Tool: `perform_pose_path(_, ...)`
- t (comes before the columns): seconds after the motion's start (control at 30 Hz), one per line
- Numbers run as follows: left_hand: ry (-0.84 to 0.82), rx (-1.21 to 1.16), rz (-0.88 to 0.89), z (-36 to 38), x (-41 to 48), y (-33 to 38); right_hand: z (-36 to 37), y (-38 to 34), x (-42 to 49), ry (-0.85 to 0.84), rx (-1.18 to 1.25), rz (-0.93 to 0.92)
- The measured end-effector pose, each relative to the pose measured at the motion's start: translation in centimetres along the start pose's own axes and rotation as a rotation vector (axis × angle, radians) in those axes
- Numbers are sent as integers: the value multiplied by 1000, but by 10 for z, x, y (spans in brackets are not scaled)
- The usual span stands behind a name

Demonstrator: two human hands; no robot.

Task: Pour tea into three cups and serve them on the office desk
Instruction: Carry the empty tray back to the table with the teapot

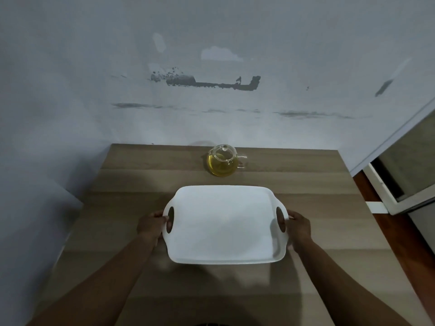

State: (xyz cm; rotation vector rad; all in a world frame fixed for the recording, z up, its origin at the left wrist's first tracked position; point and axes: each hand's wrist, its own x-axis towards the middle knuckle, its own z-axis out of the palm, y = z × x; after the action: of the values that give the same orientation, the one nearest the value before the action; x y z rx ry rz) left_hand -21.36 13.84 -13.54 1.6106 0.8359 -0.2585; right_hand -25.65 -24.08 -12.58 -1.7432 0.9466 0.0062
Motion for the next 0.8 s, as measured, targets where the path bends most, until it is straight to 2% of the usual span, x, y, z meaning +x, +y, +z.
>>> perform_pose_path(0.8, 40, 80, 20, 11, 12, 2, 4, -2, 16, -39, -1, -15)
